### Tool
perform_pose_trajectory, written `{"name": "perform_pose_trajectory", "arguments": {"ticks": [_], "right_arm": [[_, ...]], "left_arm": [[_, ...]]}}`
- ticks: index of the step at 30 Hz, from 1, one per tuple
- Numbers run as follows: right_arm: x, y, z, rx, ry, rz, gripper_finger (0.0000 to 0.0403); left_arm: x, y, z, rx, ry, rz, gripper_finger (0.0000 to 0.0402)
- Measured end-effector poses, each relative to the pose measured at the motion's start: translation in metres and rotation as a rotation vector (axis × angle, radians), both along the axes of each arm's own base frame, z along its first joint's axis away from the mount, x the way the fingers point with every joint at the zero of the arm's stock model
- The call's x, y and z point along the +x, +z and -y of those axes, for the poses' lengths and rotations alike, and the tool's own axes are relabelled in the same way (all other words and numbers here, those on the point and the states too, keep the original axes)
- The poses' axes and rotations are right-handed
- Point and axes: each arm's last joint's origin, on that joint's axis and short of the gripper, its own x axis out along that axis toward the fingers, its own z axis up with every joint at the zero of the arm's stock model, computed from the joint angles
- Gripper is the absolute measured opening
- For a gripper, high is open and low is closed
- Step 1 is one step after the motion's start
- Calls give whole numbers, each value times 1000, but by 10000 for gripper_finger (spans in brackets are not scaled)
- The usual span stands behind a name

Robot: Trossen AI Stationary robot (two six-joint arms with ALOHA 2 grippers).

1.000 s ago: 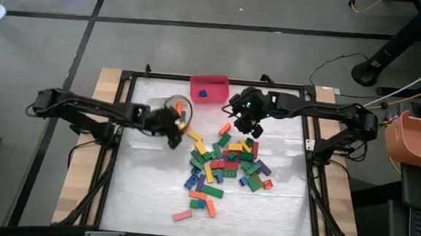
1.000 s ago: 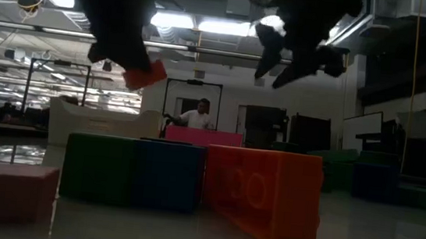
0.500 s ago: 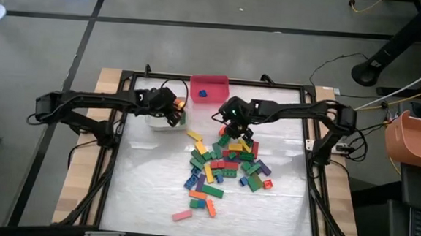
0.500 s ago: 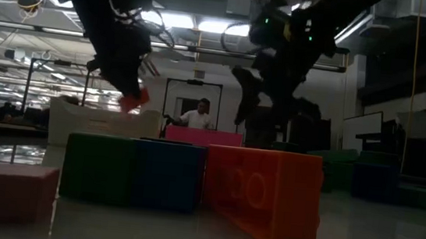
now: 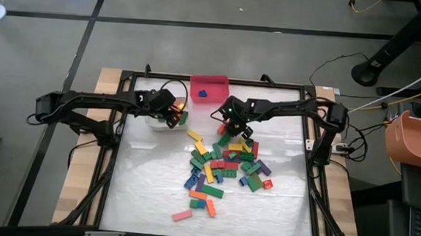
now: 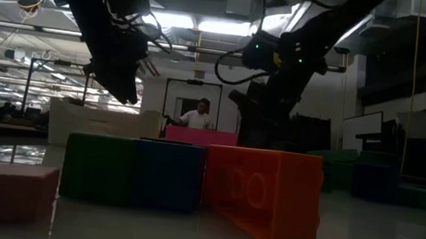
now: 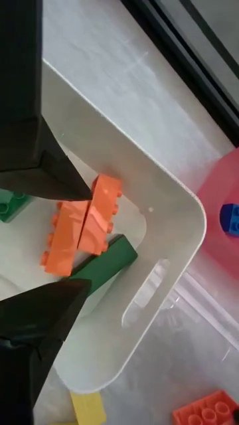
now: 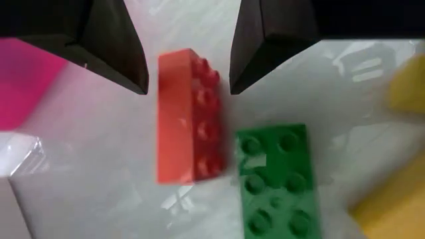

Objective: Sort blocks by size
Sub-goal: Put the large orange game piece into the white bin

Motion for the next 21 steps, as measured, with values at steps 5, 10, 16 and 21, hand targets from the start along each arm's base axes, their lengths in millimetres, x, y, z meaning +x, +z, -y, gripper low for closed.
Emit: {"name": "perform_pose_trajectory", "arguments": {"ticks": [5,10,16,21], "right_arm": [[-2,-4,8,41,-11,2,209],[1,-15,7,80,-18,-14,208],[1,-17,7,101,-12,-17,156],[4,-17,8,103,-32,9,90]], "left_arm": [[1,0,2,-3,-11,11,185],[4,2,4,3,-28,29,184],[5,2,7,3,-43,28,184],[6,2,10,2,-54,29,184]]}}
